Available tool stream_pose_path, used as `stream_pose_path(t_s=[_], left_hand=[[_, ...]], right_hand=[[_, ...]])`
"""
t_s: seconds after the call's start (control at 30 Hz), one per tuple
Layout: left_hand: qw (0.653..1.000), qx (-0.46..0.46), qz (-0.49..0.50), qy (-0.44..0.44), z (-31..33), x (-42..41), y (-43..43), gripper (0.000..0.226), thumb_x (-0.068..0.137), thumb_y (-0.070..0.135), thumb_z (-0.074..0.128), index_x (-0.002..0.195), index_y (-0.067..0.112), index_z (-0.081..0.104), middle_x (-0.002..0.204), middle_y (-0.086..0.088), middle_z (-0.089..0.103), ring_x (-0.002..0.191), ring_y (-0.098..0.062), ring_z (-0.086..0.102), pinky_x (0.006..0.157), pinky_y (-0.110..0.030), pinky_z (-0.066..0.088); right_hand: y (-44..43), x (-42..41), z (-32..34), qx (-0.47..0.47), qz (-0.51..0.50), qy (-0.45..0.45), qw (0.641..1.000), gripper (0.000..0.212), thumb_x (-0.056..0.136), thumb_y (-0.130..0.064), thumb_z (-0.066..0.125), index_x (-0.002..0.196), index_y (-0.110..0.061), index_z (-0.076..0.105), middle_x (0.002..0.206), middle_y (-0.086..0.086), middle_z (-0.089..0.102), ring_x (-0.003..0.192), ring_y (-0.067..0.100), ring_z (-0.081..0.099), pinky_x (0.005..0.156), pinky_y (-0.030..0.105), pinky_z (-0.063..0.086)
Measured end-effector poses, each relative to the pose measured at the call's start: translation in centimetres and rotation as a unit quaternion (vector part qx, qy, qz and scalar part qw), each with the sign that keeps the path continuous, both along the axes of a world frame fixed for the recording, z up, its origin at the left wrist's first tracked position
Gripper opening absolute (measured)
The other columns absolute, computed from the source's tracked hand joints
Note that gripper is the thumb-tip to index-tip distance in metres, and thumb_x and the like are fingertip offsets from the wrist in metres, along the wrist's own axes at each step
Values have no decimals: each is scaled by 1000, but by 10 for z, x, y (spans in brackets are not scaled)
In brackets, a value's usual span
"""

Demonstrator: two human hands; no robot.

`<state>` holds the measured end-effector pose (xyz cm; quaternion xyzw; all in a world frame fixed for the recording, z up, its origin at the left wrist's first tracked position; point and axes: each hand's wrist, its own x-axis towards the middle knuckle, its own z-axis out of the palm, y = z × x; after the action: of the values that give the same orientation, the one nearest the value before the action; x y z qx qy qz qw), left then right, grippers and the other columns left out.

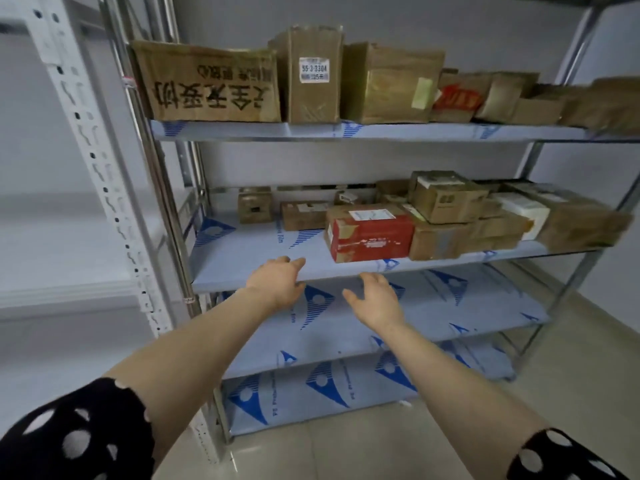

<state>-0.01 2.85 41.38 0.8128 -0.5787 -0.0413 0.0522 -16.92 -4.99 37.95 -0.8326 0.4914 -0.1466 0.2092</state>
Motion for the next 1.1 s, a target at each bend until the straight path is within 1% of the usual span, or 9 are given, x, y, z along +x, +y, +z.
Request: stream_pose_path(t_s=[0.13,0.2,0.43,0.5,0.63,0.87,0.97,1.03,1.1], left_hand=[[1000,-10,-10,23,-1,6,-74,55,99,33,44,149,18,27,148,-11,37,133,-30,37,107,-40,36],[999,-23,-13,46,-2,8,-110,54,100,33,43,149,17,28,148,-11,38,133,-28,39,106,-37,36],[992,-49,38,112,-13,24,-232,46,101,38,39,137,11,46,133,-13,55,118,-29,54,90,-34,43],[985,-51,71,146,-19,26,-261,40,100,36,42,128,10,52,124,-12,60,111,-29,57,84,-33,44],[967,-62,131,211,-34,21,-300,33,96,37,49,116,13,58,115,-9,65,104,-27,61,87,-35,49],[937,-95,221,254,-41,8,-317,23,98,28,49,116,14,54,113,-6,64,103,-24,61,83,-32,48],[932,-102,250,243,-42,5,-315,23,98,31,48,114,16,54,109,-6,64,95,-21,62,78,-31,49],[928,-99,278,225,-44,7,-304,25,98,31,48,117,14,53,109,-8,64,95,-23,61,78,-31,49],[923,-102,305,211,-46,10,-287,29,97,32,49,119,13,52,110,-9,65,98,-27,63,84,-36,52]], right_hand=[[-70,-7,5,1,-25,-11,1000,53,97,-37,47,139,-7,39,143,12,37,124,30,46,103,38,40],[-110,-7,5,-10,-39,-2,999,52,98,-35,46,140,-6,39,143,12,39,128,30,43,105,37,37],[-240,8,-1,-24,-65,26,997,35,97,-31,44,122,-8,52,125,13,57,117,31,51,100,37,41],[-268,8,-3,-29,-74,37,996,37,98,-33,43,125,-10,50,127,12,56,121,30,48,106,39,36],[-312,8,-8,-9,-82,69,994,48,99,-38,39,140,-14,37,138,10,49,133,29,39,116,46,19],[-363,10,-18,-15,-41,84,996,38,97,-42,40,126,-20,50,127,4,59,129,25,44,119,48,6],[-358,14,-13,-34,-25,62,997,42,97,-43,42,132,-20,48,126,5,58,126,25,47,116,42,14],[-352,17,-14,-29,0,47,998,45,97,-43,43,135,-20,45,127,8,56,122,27,49,111,41,26],[-343,20,-16,-3,27,14,1000,45,97,-41,44,137,-21,42,129,10,51,115,28,54,102,40,40]])
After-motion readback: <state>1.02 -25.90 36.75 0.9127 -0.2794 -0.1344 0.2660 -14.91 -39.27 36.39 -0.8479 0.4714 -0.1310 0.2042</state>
